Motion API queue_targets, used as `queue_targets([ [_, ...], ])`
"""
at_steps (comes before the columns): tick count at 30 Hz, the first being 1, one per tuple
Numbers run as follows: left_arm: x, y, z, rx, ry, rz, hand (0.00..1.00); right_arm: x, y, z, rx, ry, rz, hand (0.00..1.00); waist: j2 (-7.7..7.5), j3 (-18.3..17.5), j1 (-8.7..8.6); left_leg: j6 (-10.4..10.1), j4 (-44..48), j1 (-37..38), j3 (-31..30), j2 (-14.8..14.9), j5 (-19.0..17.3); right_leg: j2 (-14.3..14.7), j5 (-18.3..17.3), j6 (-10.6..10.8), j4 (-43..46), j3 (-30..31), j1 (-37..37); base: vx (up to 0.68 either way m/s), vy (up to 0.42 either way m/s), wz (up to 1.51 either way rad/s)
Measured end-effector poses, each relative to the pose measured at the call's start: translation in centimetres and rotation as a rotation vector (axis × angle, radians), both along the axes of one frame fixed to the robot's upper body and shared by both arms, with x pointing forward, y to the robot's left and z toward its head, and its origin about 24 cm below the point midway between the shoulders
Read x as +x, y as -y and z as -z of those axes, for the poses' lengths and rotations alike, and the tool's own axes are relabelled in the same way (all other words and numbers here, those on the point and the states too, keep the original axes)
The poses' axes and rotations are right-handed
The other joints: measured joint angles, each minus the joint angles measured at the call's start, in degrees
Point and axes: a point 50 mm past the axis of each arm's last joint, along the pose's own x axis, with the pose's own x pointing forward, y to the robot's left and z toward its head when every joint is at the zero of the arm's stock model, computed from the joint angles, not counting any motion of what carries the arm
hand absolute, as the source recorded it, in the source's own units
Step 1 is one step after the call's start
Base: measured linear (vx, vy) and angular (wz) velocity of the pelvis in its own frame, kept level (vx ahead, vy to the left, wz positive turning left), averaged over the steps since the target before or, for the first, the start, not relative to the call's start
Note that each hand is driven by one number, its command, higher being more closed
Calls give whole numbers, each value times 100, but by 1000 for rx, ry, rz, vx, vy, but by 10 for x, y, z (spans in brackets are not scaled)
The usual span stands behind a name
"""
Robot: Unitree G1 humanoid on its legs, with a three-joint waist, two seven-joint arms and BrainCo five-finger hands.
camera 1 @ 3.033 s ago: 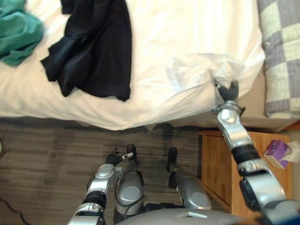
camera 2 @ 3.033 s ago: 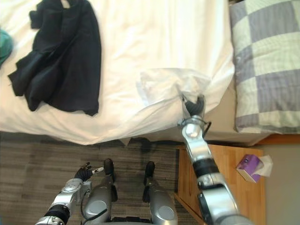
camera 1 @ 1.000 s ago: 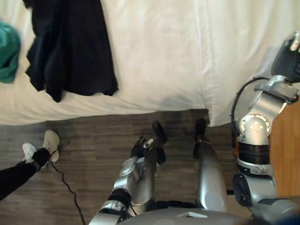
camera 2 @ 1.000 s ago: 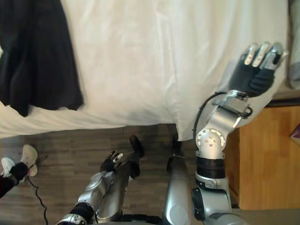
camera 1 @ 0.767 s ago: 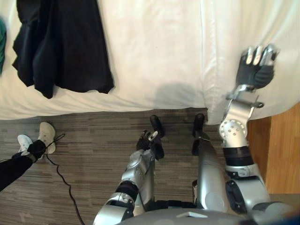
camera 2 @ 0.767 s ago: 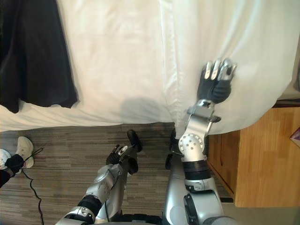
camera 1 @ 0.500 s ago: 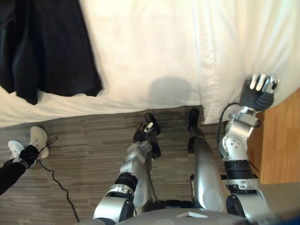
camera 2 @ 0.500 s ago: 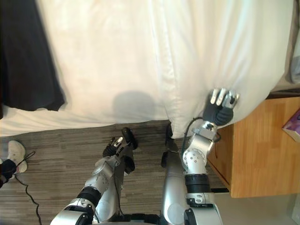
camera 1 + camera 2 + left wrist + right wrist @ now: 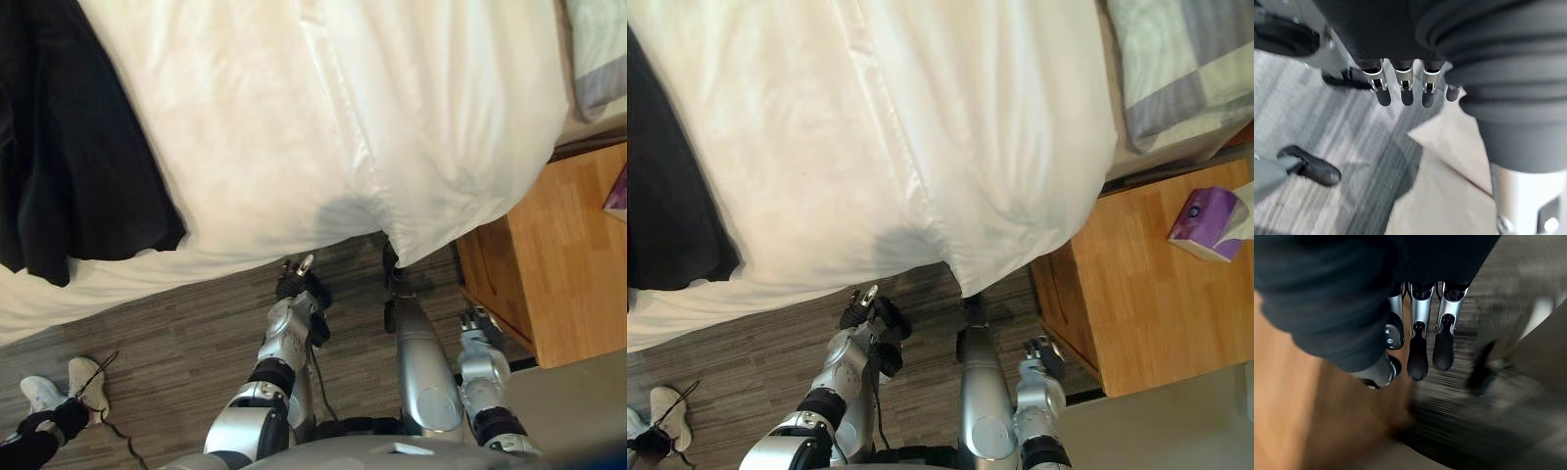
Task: Tidy the bed and pick cloth on bed and put in laundry
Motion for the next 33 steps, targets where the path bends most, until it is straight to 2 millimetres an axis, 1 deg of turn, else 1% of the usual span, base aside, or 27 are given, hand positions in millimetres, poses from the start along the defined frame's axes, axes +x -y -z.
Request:
queue_targets([
  [1, -3, 4, 3, 9, -15, 48, 0, 2, -2, -1, -95, -19, -102, 0, -5, -4, 47, 23, 212, 33, -113, 24, -110, -16, -134, -5, 169, -24, 86, -66, 2, 23],
  [3, -6, 7, 6, 43, -30, 99, 0, 4, -8, -1, -179, -45, -208, 0, -18, -12, 69, 46, 632, 47, -328, 91, -352, -68, -427, -15, 646, -170, 181, -72, -7, 44],
  [6, -20, -1, 15, 115, -53, 161, 0, 1, -18, 3, -232, -71, -316, 0, -215, -333, 154, 23, 1028, 63, -511, 66, -596, -292, -810, 7, 1218, -339, 222, -44, 31, 38],
  [7, -23, -2, 17, 133, -62, 177, 0, -2, -20, 7, -235, -88, -338, 0, -249, -402, 139, 59, 1021, 103, -522, 43, -641, -351, -872, 25, 1243, -420, 300, 9, 50, 68],
  [8, -29, -2, 21, 156, -76, 202, 0, -9, -21, 15, -229, -127, -363, 0, -254, -451, 62, 91, 1025, 257, -426, 83, -702, -465, -961, 57, 1216, -663, 602, 40, 15, 85],
  [9, -32, -3, 24, 159, -85, 205, 0, -15, -16, 18, -223, -147, -350, 0, -271, -524, 36, 91, 1051, 418, -236, 161, -705, -541, -1033, 98, 1215, -834, 772, 74, 12, 111],
  [10, -35, -4, 26, 158, -93, 203, 0, -27, -11, 24, -213, -179, -333, 0, -269, -601, 35, 95, 1174, 474, -267, 176, -756, -650, -1160, 154, 1310, -1004, 935, 81, 20, 86],
  [11, -41, -10, 30, 170, -100, 198, 0, -38, -5, 31, -202, -218, -311, 0, -275, -715, 99, 103, 1332, 443, -370, 161, -786, -735, -1228, 180, 1418, -1081, 990, 80, 35, 61],
  [12, -45, -14, 32, 159, -91, 196, 0, -42, -3, 34, -197, -236, -306, 0, -280, -794, 93, 104, 1362, 415, -406, 137, -803, -775, -1257, 205, 1442, -1109, 988, 102, 68, 35],
  [14, -57, -28, 37, 163, -34, 194, 0, -52, 2, 41, -181, -269, -294, 0, -275, -933, 79, 118, 1340, 421, -425, 71, -778, -871, -1274, 233, 1403, -1146, 1035, 120, 58, 21],
  [15, -64, -37, 39, 188, -19, 181, 0, -59, 6, 46, -164, -292, -273, 0, -230, -968, 63, 111, 1320, 483, -447, 28, -716, -921, -1261, 258, 1314, -1197, 1163, 137, 24, 19],
  [17, -74, -45, 43, 221, -8, 160, 0, -71, 11, 50, -139, -313, -231, 0, -246, -1118, 28, 0, 1383, 456, -617, -103, -511, -1088, -1214, 300, 1148, -1230, 1300, 90, -12, 18],
  [18, -80, -50, 45, 243, -13, 143, 0, -78, 12, 53, -128, -325, -213, 0, -294, -1181, 14, 16, 1665, 379, -916, 3, -709, -1200, -1193, 304, 1102, -1193, 1384, 35, -19, -10],
  [19, -86, -49, 48, 247, -22, 138, 0, -81, 18, 53, -141, -329, -194, 0, -215, -1241, 13, -113, 1811, 383, -1241, 386, -817, -1208, -1195, 306, 1138, -1125, 1408, 41, 10, -22],
  [20, -89, -48, 49, 243, -28, 136, 0, -83, 22, 53, -160, -333, -188, 0, -184, -1267, -17, -151, 1800, 388, -1395, 619, -834, -1207, -1194, 331, 1162, -1099, 1389, 55, 139, -29],
  [21, -95, -47, 55, 318, -113, 148, 0, -85, 32, 52, -201, -337, -187, 0, -42, -1347, -61, -217, 1689, 393, -1694, 1038, -807, -1213, -1188, 450, 1286, -1027, 1318, 55, 271, -26],
  [22, -100, -50, 60, 363, -163, 140, 0, -87, 38, 51, -229, -344, -188, 0, 50, -1401, -67, -304, 1564, 438, -1944, 1324, -751, -1267, -1216, 606, 1448, -909, 1222, 61, 330, -28],
  [24, -108, -52, 64, 397, -196, 134, 0, -90, 43, 51, -247, -352, -192, 0, 97, -1413, -75, -587, 1375, 616, -2078, 1455, -590, -1392, -1179, 823, 1486, -757, 1210, 40, 526, -26],
  [25, -114, -53, 67, 432, -210, 161, 0, -94, 44, 52, -276, -367, -226, 0, 153, -1449, -46, -1424, 1517, 680, -2131, 1447, -625, -1472, -1019, 1083, 1313, -616, 1276, 32, 656, -33],
  [26, -111, -63, 63, 481, -194, 167, 0, -93, 32, 55, -279, -375, -277, 0, -49, -1336, 55, -1341, 1920, 711, -1882, 1266, -837, -1665, -746, 1189, 1107, -422, 1416, -27, 683, -72],
  [27, -110, -74, 60, 549, -178, 169, 0, -93, 32, 55, -305, -380, -316, 0, -109, -1310, 209, -1287, 2245, 826, -1581, 1253, -1183, -1719, -136, 694, 1000, -272, 1350, -99, 639, -100],
  [28, -120, -80, 62, 595, -201, 175, 0, -91, 31, 55, -328, -382, -375, 0, -76, -1309, 289, -1137, 2284, 1003, -1329, 1298, -1314, -1672, 440, 27, 876, -338, 1345, -137, 612, -105],
  [29, -130, -90, 64, 637, -229, 162, 0, -87, 27, 54, -344, -366, -436, 0, -86, -1325, 280, -1066, 2178, 1197, -1151, 1286, -1349, -1606, 556, -52, 843, -463, 1382, -125, 576, -80],
  [30, -143, -102, 66, 686, -273, 151, 0, -86, 20, 54, -360, -343, -519, 0, -151, -1399, 264, -942, 1917, 1432, -1019, 1251, -1298, -1351, 417, 107, 985, -829, 1480, -77, 457, -37],
  [31, -146, -107, 66, 720, -296, 159, 0, -86, 15, 54, -369, -321, -562, 0, -160, -1440, 239, -847, 1682, 1525, -997, 1206, -1219, -1099, 173, 170, 1168, -1181, 1577, -52, 479, -7],
  [32, -149, -108, 67, 739, -312, 171, 0, -87, 13, 53, -372, -302, -582, 0, -182, -1467, 261, -751, 1387, 1603, -959, 1089, -1107, -876, -96, 154, 1376, -1495, 1624, -25, 336, 19],
  [33, -148, -108, 67, 748, -315, 182, 0, -86, 8, 53, -371, -285, -617, 0, -233, -1546, 268, -631, 1047, 1643, -910, 882, -964, -696, -359, 121, 1546, -1718, 1607, 31, 297, 21],
])
